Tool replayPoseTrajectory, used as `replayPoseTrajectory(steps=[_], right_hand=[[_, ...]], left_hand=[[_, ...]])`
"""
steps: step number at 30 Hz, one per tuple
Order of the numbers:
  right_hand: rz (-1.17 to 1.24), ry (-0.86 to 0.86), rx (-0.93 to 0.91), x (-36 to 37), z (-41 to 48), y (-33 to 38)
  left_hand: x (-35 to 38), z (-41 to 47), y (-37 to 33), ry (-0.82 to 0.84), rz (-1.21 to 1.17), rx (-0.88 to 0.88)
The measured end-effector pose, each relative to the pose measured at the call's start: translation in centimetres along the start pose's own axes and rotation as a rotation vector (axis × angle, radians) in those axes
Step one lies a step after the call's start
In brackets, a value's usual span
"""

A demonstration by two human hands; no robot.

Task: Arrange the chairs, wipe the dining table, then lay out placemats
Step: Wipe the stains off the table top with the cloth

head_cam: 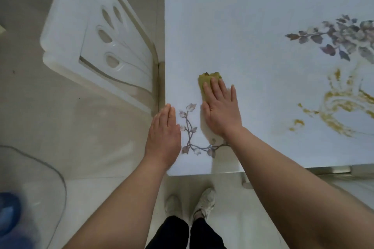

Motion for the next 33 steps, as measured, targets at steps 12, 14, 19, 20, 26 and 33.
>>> replayPoseTrajectory(steps=[12, 14, 19, 20, 26, 33], right_hand=[[0.041, -0.06, -0.184, 0.6, -11.2, -0.2], [0.017, -0.076, -0.033, 0.2, -11.5, -3.5], [0.024, -0.07, 0.141, -0.1, -11.1, -5.3], [0.03, -0.065, 0.102, -0.1, -11.1, -5.3], [0.049, -0.041, -0.105, -0.7, -10.9, -8.8], [0.07, -0.092, 0.085, -2.9, -10.6, -20.9]], left_hand=[[0.0, -0.6, -1.8, 0.107, 0.125, 0.046], [0.5, -0.7, -2.3, 0.106, 0.127, 0.077], [1.3, -1.0, -4.5, 0.117, 0.111, 0.13], [1.4, -0.9, -5.3, 0.107, 0.098, 0.138], [3.1, -0.3, -10.7, 0.15, 0.089, 0.162], [6.3, 1.2, -17.4, 0.068, 0.033, 0.149]])
Point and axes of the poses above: each hand's wrist, its own z-axis towards the middle knuckle, its own x-axis out of the palm, y = z × x, the point moved 6 cm from there along z, towards the middle knuckle, and after that the axes turned 7 degrees about -y, right-handed, at the moved point
